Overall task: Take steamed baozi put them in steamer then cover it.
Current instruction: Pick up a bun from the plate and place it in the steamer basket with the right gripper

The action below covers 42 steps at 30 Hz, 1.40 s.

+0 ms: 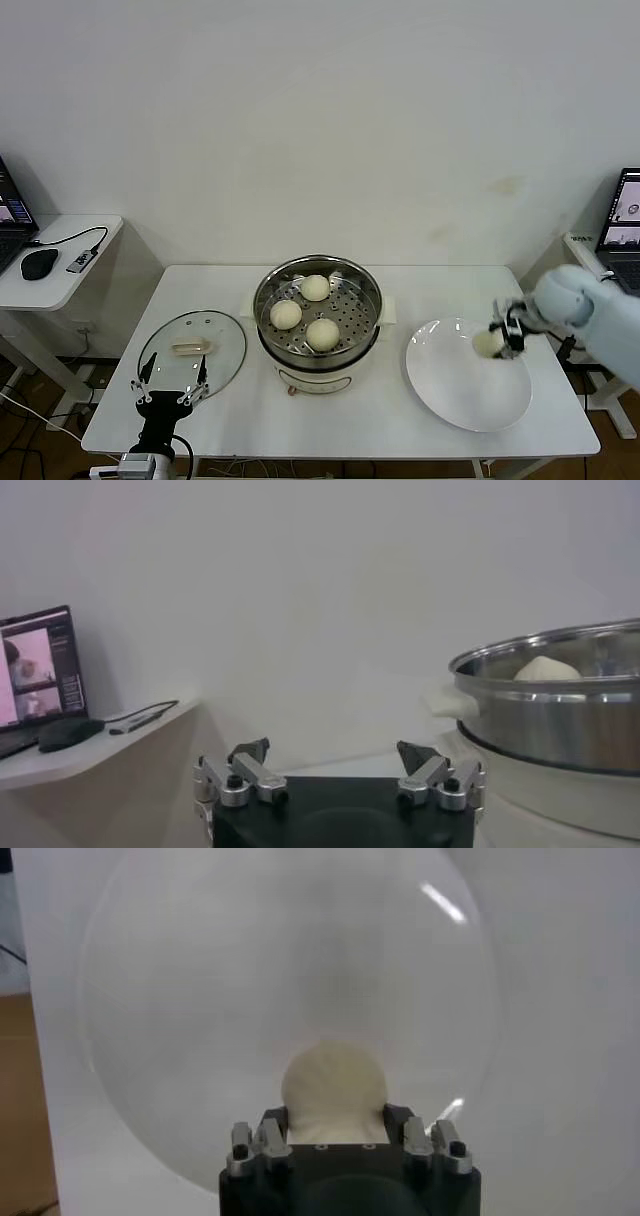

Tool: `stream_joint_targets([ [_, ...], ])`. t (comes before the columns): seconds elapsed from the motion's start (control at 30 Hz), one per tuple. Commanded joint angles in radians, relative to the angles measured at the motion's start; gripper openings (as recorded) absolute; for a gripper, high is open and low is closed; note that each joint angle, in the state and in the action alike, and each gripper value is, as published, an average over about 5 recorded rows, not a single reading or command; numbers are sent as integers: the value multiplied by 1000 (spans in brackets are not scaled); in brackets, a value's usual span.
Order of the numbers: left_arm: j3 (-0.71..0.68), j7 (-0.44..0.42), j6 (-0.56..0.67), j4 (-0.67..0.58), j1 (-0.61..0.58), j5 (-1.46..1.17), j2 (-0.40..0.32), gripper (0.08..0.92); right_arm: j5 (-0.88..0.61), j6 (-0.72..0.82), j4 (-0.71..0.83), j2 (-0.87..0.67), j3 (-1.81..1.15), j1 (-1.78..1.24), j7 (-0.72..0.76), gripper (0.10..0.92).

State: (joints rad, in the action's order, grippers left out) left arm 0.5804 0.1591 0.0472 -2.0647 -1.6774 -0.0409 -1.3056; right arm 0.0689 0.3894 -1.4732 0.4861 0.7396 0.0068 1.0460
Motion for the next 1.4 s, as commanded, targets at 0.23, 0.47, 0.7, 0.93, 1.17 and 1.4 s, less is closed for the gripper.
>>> stream_joint_targets([
  [0.23,-13,0,-2,11,11,-4,3,823,-527,219,-106,297,475,683,-138,601],
  [0.47,-10,1,-2,18,12,-4,-2,823,-648,309,-47,490,493,627,-260,609],
  [0.7,-3,0,-2,12,5,-5,-8,823,-633,336,68,627,499,529,-314,608],
  [0.93,-3,1,-2,9,5,-6,-14,823,-576,338,115,655,523,473,-321,609],
  [1.17,-6,1,-2,10,9,-6,-15,823,-519,337,127,636,532,433,-318,611],
  [1.4,-6,1,-1,10,10,-6,-16,823,-494,337,141,635,522,403,-317,611],
])
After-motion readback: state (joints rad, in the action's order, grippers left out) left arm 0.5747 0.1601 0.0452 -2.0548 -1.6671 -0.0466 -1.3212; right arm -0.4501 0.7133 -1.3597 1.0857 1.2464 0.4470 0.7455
